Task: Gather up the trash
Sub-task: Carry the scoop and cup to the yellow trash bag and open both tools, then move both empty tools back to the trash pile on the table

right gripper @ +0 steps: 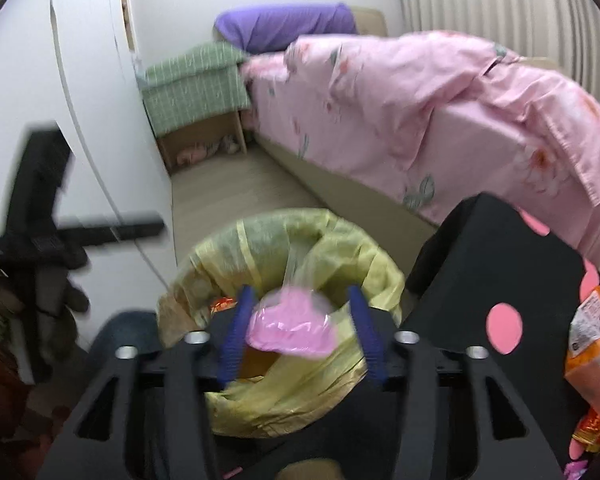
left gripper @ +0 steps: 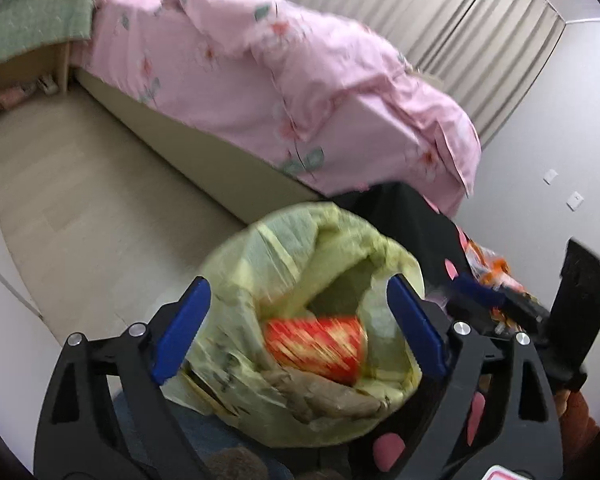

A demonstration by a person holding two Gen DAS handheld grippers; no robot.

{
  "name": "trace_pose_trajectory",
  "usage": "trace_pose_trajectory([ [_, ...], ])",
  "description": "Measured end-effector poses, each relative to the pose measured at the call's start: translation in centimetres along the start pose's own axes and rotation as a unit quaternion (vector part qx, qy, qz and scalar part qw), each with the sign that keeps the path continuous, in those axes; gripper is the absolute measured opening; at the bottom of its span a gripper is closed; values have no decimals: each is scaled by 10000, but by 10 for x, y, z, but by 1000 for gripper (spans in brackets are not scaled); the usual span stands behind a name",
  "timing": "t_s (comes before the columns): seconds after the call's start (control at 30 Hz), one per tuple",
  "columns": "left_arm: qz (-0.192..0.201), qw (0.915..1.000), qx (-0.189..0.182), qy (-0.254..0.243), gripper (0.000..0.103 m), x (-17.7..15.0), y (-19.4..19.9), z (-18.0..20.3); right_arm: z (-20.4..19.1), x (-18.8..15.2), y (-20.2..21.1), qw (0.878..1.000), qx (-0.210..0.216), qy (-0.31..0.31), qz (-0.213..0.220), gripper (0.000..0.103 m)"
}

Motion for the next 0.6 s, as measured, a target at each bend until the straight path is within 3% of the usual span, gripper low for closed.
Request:
trace_pose_trajectory([
  [0.2, 553, 9974, 328, -333, 86, 10, 22, 15, 6, -11, 19, 9996, -269, -100, 81, 52],
  [0.43, 558, 9960, 2, -704, 86, 4, 23, 62, 31, -42, 82, 9965, -630, -435, 326, 58],
  [0.6, 403, 9927, -341, -1088, 86, -12, 13, 114, 54, -80, 145, 9859, -1490, -612, 456, 58],
])
Point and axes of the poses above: each gripper's, at about its wrist camera, not at the fingertips, and y roughly against the way its jaws point, z to its right, x to its top, the point moved 7 cm from there along -y, roughly the way its jaws point, and after that the axes turned 7 degrees about x, right-handed, at the moved point
